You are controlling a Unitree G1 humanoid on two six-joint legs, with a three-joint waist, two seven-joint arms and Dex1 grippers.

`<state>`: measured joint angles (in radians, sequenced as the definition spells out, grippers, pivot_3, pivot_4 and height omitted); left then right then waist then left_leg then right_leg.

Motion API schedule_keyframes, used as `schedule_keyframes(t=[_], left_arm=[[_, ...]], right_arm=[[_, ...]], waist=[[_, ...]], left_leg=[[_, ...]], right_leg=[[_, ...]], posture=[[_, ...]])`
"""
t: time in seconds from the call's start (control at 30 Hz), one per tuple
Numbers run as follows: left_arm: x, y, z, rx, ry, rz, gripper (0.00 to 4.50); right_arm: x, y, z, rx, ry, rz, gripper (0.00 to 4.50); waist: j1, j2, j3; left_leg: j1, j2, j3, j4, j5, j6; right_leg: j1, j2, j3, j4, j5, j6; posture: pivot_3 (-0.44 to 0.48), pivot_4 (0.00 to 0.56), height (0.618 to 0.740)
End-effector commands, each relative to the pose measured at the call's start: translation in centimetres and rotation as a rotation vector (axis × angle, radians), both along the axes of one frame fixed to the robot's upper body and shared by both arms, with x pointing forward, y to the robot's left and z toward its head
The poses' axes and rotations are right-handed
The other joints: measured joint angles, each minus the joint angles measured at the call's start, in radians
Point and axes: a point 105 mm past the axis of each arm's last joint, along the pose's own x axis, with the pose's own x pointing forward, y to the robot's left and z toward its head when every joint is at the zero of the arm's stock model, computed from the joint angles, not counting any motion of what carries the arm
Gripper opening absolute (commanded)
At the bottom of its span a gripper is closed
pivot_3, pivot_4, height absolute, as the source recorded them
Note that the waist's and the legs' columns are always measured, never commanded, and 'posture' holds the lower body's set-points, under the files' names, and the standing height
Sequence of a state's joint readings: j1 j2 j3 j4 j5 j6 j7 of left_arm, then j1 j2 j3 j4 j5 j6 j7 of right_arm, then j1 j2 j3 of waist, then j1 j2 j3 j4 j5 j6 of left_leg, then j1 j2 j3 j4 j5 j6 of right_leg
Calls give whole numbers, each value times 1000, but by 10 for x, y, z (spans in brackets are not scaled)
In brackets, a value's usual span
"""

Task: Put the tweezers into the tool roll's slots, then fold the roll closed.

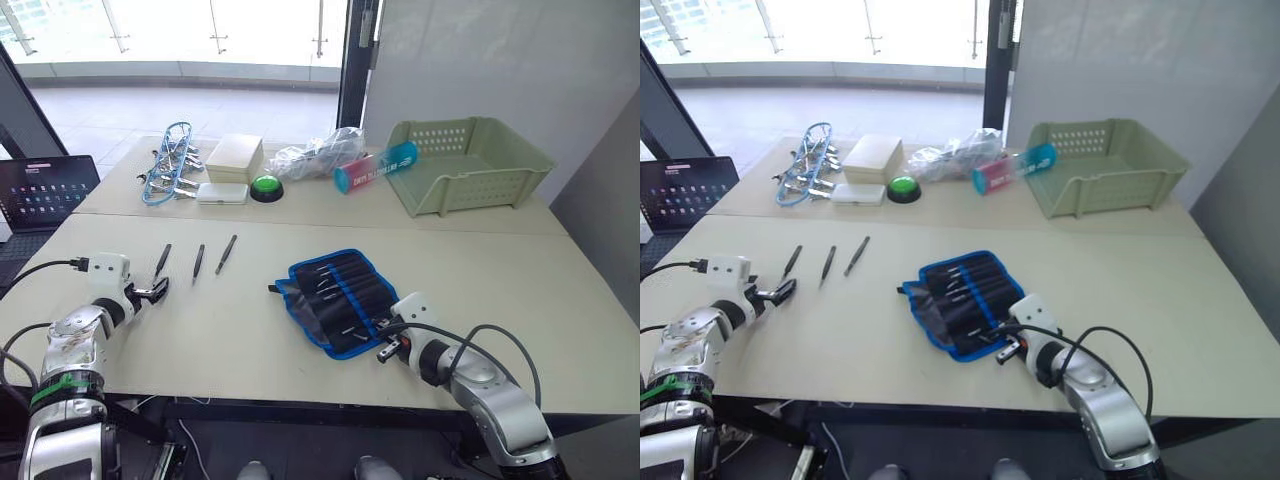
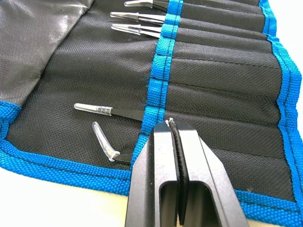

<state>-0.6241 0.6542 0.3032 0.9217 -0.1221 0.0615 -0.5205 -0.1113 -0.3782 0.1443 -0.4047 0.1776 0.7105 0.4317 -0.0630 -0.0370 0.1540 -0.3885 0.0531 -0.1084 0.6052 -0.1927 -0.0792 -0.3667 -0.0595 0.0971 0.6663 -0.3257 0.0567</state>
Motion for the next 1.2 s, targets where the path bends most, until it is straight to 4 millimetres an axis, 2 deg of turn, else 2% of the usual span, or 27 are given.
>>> schedule_keyframes(t=[0.03,0.23,0.47,0.57,0.7,0.77,0.87,0.93,1.1,1.13,1.2], left_arm=[[4,-17,-29,20,100,-29,4211],[7,-26,-36,-22,105,-51,2370],[9,-19,-28,-12,87,-25,52],[12,-14,-15,11,52,-18,19],[19,-21,32,39,-106,-103,19],[19,-30,54,48,-175,-154,19],[15,-69,91,53,-261,-315,19],[10,-102,103,19,-245,-452,19],[-1,-160,110,-14,-144,-695,19],[-4,-184,109,-26,-108,-772,19],[-19,-229,92,-35,48,-933,19]], right_arm=[[-6,9,-10,-1,56,34,0],[-5,9,-8,-3,47,33,0],[-6,13,-8,0,45,38,0],[-6,14,-9,-1,46,40,0],[-7,14,-9,1,45,35,0],[-7,13,-9,0,46,33,0],[-9,14,-12,-2,53,32,0],[-10,15,-14,-5,58,33,0],[-12,19,-18,-13,72,39,0],[-12,20,-19,-11,75,43,0],[-13,23,-22,-6,80,52,0]], waist=[[3,2,-1],[9,9,-5],[4,12,-5],[2,12,-5],[-3,9,-3],[-4,6,-2],[-5,3,0],[-4,2,0],[-9,2,0],[-10,2,0],[-8,2,0]], left_leg=[[0,0,0,0,0,0],[3,0,0,0,0,0],[6,0,0,-1,0,0],[5,0,0,-1,0,0],[4,0,0,-1,0,0],[1,0,0,-1,0,0],[-4,0,0,-1,0,0],[-4,0,-1,-1,0,0],[-3,0,-1,-1,0,0],[-3,0,-1,-1,0,0],[-3,0,-1,-1,0,0]], right_leg=[[0,0,0,0,0,0],[3,0,0,0,0,1],[6,0,0,-1,-4,6],[6,0,0,-1,-4,6],[5,0,0,-1,-3,6],[2,0,0,-1,-1,1],[-3,0,0,-1,0,1],[-3,0,0,-1,0,1],[-2,0,0,-1,0,1],[-2,1,0,-1,0,1],[-2,1,0,-1,0,1]], posture=[[0,150,740],[0,150,740],[0,150,740],[0,150,740],[0,150,740],[0,150,740],[0,150,740],[0,150,740],[0,150,740],[0,150,740],[0,150,740]])
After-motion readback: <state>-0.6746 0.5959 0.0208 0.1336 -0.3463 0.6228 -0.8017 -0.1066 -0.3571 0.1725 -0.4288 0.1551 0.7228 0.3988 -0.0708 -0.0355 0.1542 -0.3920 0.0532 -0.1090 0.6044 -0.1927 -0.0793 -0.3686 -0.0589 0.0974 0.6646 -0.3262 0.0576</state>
